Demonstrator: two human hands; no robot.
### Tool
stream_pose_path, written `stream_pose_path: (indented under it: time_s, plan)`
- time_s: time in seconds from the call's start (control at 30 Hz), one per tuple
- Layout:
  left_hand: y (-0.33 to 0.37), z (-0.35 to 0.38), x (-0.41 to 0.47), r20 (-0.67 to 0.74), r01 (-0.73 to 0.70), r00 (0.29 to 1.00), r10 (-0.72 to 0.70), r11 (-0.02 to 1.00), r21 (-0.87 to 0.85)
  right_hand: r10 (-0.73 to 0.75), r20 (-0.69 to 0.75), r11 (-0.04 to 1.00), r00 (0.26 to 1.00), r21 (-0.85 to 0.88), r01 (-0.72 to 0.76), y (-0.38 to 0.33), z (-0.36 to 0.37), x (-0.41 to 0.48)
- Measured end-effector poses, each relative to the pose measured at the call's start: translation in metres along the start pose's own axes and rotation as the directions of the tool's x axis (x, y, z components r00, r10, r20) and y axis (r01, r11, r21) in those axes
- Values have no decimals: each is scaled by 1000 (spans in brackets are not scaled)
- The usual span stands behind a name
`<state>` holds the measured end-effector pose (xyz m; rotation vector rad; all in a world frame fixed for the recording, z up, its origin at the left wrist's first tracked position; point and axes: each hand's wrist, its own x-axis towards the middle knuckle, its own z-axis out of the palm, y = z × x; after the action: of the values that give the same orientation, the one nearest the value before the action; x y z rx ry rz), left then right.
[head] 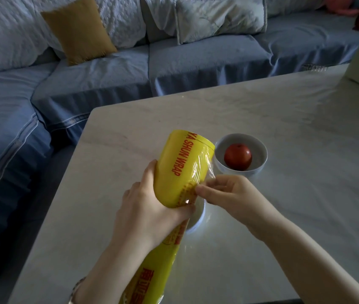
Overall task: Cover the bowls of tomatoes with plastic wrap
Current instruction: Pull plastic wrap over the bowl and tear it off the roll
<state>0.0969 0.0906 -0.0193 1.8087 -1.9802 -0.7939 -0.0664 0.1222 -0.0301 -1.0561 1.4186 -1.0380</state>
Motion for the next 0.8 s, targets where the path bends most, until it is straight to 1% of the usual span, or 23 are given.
stream_pose_path:
  time_s: [0.07, 0.1, 0.2, 0.23, 0.27, 0.37, 0.47, 0.53, 0.6, 0.63, 0.73, 0.8]
  plan:
    - [4, -2, 5, -6, 10, 1000, -10, 999, -49, 15, 30, 999, 999, 47, -16, 5, 7, -1]
    - [6, -2, 9, 1, 6, 1000, -6, 998, -57, 23, 20, 996, 1000, 84, -24, 8, 11, 0]
    - [17, -3, 17, 75, -5, 997, 9, 999, -51, 24, -55, 950, 998, 312, -6, 12, 19, 1]
    - [19, -4, 20, 92, -11, 996, 17, 998, -55, 21, -90, 932, 996, 361, 13, 11, 21, 2]
    - [22, -4, 21, 98, -20, 995, 26, 998, -66, 12, -131, 927, 991, 373, 38, 10, 21, 3]
    - [26, -2, 23, 83, -46, 995, 55, 993, -108, -42, -274, 943, 961, 307, 129, 8, 24, 4]
    - [29, 1, 25, 111, -34, 993, 51, 988, -148, -30, -348, 952, 937, 275, 133, 5, 22, 6]
    - [30, -1, 26, 180, -1, 983, 37, 980, -198, 10, -367, 953, 930, 286, 103, 5, 17, 10]
    - [29, -3, 24, 269, 54, 963, 23, 961, -272, 67, -368, 940, 927, 336, 65, 5, 11, 14]
    - [27, -4, 23, 300, 63, 953, 39, 944, -324, 96, -365, 930, 926, 365, 48, 5, 9, 16]
    - [21, 3, 12, 335, 86, 938, 86, 880, -467, 186, -356, 895, 916, 445, -9, 5, 2, 17]
    - [16, 13, 5, 340, 113, 935, 100, 824, -555, 220, -348, 870, 911, 493, -21, 6, 0, 16]
